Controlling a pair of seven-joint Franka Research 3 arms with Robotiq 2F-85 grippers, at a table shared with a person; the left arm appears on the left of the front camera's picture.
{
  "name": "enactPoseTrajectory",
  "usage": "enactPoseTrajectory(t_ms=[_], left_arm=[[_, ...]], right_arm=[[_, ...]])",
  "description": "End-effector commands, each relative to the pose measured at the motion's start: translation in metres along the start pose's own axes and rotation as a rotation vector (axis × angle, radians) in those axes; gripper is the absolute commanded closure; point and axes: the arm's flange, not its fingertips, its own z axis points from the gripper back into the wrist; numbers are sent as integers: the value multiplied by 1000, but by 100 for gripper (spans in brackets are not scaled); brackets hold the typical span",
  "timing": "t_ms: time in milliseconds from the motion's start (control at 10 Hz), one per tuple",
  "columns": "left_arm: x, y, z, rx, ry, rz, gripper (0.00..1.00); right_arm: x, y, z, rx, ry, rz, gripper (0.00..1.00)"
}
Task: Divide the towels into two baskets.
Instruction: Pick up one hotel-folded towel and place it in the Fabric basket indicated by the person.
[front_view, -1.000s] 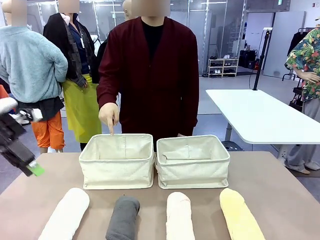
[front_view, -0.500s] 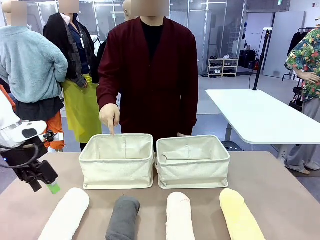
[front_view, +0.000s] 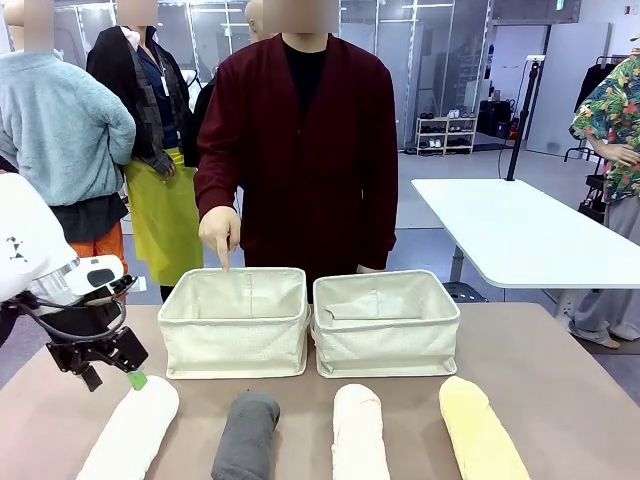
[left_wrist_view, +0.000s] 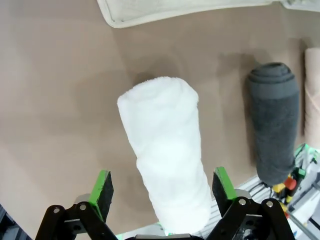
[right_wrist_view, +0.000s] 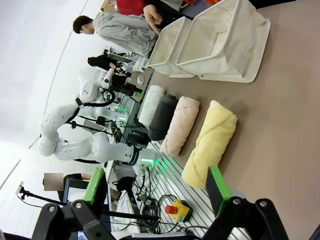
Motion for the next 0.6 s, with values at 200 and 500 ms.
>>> enactPoseTrajectory(t_ms=[200, 500], left_arm=[[-65, -2, -57, 37, 13, 66, 0], [-75, -3, -76, 73, 46, 57, 0]], right_arm=[[-2, 2, 0, 7, -6, 19, 0], [-2, 2, 0, 7, -6, 19, 0]])
